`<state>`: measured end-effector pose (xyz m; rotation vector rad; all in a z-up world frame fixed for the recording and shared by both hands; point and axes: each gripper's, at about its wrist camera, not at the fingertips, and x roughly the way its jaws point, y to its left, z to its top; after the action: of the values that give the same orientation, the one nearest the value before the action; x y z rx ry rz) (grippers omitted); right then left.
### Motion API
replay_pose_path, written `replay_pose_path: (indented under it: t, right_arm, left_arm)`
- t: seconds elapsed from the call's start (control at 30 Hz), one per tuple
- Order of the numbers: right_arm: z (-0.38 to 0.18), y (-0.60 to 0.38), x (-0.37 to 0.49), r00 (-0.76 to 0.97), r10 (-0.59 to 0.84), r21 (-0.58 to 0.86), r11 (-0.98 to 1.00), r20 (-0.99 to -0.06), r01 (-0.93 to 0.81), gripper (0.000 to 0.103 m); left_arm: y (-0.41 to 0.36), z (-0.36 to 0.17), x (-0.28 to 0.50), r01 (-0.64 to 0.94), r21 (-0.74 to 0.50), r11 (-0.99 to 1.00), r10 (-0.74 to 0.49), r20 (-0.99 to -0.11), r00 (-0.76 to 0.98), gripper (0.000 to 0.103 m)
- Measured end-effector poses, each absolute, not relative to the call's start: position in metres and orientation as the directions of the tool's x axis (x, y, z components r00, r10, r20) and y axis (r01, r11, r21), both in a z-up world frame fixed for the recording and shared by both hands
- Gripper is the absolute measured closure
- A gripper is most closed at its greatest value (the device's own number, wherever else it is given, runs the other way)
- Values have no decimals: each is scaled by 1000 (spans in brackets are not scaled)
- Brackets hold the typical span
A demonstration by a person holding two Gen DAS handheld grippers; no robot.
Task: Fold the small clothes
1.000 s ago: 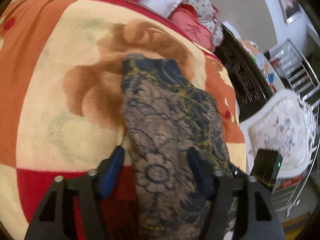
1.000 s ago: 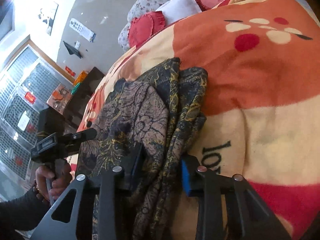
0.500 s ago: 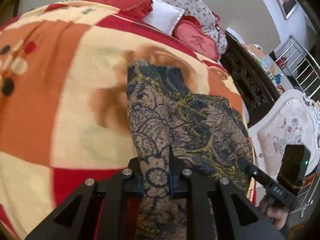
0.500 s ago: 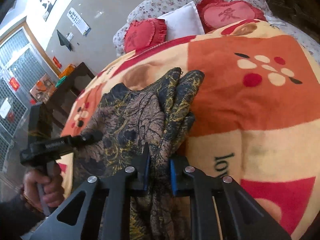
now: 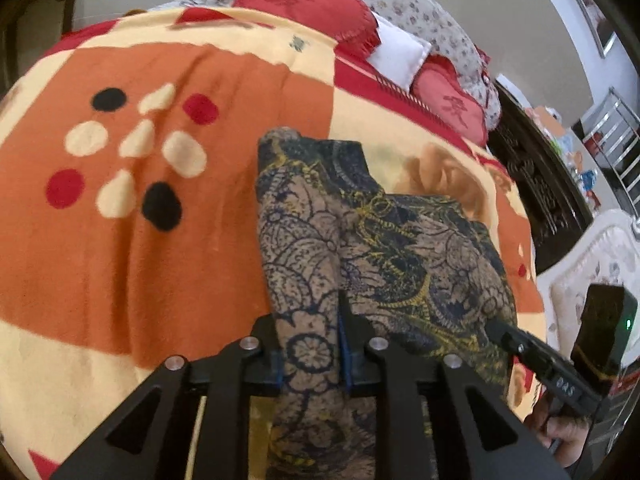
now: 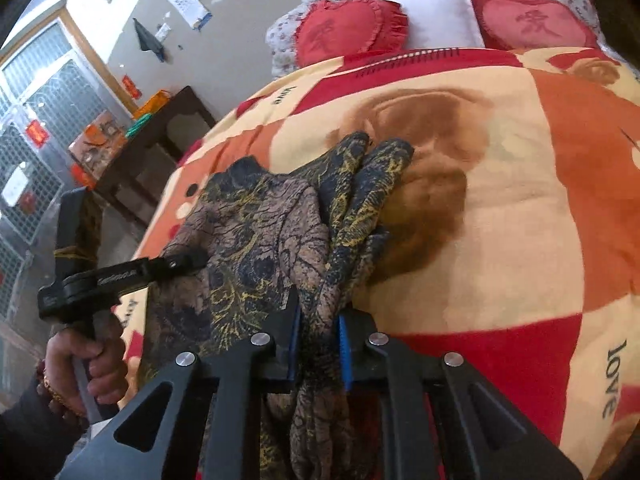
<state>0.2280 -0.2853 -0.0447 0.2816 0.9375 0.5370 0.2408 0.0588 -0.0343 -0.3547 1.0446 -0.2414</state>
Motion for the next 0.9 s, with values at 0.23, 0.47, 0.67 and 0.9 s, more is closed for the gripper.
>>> replay_pose_path:
  t: [0.23,0.47,0.67,0.9]
  right_arm:
    - [-40,-306,211,502,532,487,842,-682,-231,83]
    - [15,-282,127,581,516,326,854,-630,-405,83]
    - [-20,-241,105,554,447,219,876,-702,-430,83]
    - [-70,-280,118,500,398,321,917,-769,-236,103]
  left_arm:
    - [78,-14,216,44,-319,947,-288,-778,559,55]
    - [61,25,112,243,-329,912,-404,-627,666,36]
    - [28,-20,89,232,-280,932,-363,-735,573,50]
    - [27,-46,77,214,-231,949,-315,-730,607,51]
